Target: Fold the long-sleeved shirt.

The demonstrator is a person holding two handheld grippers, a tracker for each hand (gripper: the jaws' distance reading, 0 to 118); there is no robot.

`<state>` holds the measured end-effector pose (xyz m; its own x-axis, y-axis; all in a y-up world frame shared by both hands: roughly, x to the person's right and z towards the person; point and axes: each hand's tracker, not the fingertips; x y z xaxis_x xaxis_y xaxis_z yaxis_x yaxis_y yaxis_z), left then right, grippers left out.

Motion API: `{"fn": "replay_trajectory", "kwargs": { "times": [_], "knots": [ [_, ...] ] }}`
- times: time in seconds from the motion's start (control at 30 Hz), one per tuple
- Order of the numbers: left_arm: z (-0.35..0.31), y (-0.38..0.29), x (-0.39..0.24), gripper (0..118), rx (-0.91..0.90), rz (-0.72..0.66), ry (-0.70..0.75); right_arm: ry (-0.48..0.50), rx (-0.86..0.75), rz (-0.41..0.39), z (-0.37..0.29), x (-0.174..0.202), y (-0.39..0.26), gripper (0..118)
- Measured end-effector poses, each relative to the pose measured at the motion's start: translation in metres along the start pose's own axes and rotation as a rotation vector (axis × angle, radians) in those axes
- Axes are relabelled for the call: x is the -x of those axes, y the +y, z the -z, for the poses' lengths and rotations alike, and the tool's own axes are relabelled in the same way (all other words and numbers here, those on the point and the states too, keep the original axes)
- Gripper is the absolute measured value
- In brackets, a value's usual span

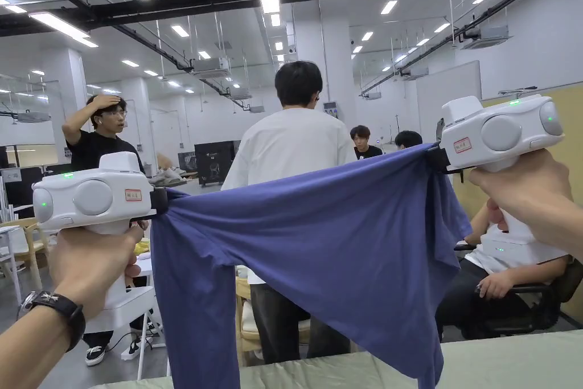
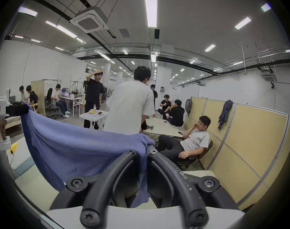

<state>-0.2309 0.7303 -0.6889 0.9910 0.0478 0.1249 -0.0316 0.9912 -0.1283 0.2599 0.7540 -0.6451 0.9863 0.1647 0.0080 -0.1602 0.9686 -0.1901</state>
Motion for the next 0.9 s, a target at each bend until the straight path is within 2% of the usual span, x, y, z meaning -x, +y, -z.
{"fn": "replay_trajectory", "kwargs": {
  "times": [0.27, 0.4, 0.57, 0.83, 0.9],
  "knots": [
    [0.057, -0.039, -0.004, 1, 0.017, 0.005, 0.005, 0.009, 0.052, 0.009, 0.064, 0.002, -0.047, 10],
    [0.082, -0.085, -0.007, 1, 0.100, 0.008, -0.001, 0.024, 0.125, 0.031, 0.090, 0.007, -0.093, 10],
    [0.095, -0.156, -0.006, 1, 0.205, -0.057, -0.022, 0.045, 0.241, 0.061, 0.119, 0.012, -0.165, 10],
    [0.064, -0.211, -0.009, 1, 0.265, -0.052, -0.037, 0.081, 0.311, 0.026, 0.093, 0.026, -0.220, 10],
    [0.043, -0.229, -0.005, 1, 0.282, -0.075, -0.055, 0.107, 0.342, 0.051, 0.078, 0.027, -0.244, 10]
  ]
}}
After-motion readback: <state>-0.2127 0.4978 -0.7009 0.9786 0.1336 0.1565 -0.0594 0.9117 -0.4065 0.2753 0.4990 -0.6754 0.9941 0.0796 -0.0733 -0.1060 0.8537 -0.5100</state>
